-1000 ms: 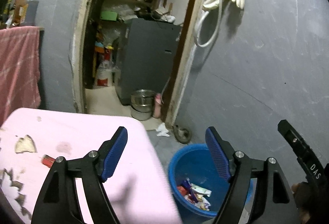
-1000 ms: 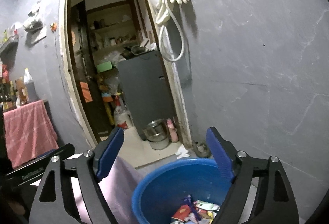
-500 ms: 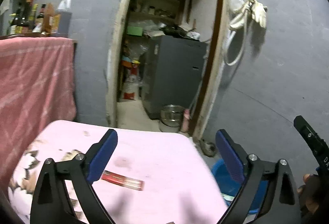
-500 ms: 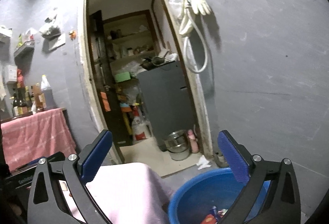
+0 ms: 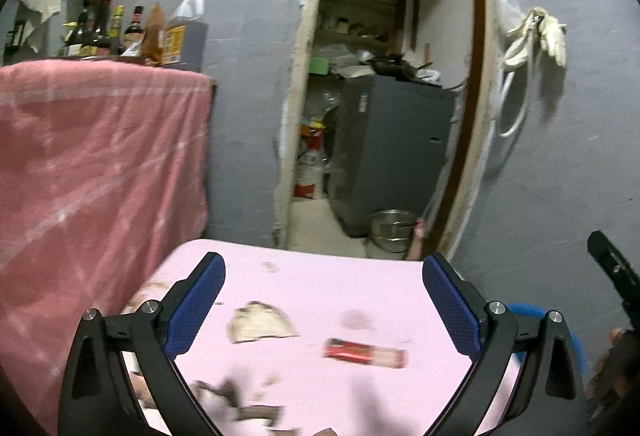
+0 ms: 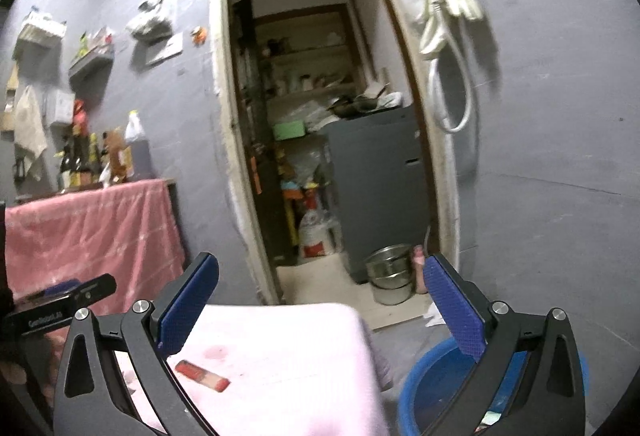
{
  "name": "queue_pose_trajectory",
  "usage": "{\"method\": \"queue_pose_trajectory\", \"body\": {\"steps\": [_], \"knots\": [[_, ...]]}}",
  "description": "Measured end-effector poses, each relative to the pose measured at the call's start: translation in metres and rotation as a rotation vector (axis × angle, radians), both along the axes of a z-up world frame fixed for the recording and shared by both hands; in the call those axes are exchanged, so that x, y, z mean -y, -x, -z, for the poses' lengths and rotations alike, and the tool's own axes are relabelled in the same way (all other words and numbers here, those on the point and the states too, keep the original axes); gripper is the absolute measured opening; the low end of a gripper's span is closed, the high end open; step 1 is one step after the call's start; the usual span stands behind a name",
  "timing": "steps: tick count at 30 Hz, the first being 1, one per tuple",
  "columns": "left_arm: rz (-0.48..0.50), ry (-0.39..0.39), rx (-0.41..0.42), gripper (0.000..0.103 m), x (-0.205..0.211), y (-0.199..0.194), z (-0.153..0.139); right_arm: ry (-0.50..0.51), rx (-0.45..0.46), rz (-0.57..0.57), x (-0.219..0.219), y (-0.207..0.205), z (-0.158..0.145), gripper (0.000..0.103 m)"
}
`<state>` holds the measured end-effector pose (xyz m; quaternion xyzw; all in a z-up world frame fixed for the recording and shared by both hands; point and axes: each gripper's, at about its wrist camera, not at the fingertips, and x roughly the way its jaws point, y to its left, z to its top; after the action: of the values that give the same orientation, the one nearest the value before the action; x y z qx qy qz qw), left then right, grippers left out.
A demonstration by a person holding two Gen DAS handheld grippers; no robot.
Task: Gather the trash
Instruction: 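Move both tools back over the table toward the lighter and paper scrap, then grasp the beige paper scrap with the left gripper while the right gripper grasps the red lighter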
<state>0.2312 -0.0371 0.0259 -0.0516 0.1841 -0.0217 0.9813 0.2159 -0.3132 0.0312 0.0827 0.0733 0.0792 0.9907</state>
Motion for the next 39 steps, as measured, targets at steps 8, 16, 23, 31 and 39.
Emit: {"method": "queue_pose_trajectory", "body": {"steps": [8, 16, 23, 31, 39], "knots": [[-0.045, -0.045, -0.092, 0.097, -0.047, -0.012, 0.035, 0.089, -0.087, -0.118, -0.038, -0.023, 0.013, 0.103], [-0.014, -0.045, -0.2, 0.097, -0.073, -0.026, 0.059, 0.174, -0.229, -0.237, -0.074, -0.048, 0.032, 0.103], [0.013, -0.06, -0.28, 0.096, -0.079, -0.041, 0.072, 0.25, -0.364, -0.321, -0.101, -0.07, 0.054, 0.099], [0.043, -0.005, -0.368, 0.083, -0.088, -0.058, 0.087, 0.334, -0.535, -0.413, -0.122, -0.092, 0.083, 0.083], [0.086, 0.058, -0.451, 0.054, -0.091, -0.077, 0.093, 0.403, -0.624, -0.488, -0.141, -0.101, 0.101, 0.064]]}}
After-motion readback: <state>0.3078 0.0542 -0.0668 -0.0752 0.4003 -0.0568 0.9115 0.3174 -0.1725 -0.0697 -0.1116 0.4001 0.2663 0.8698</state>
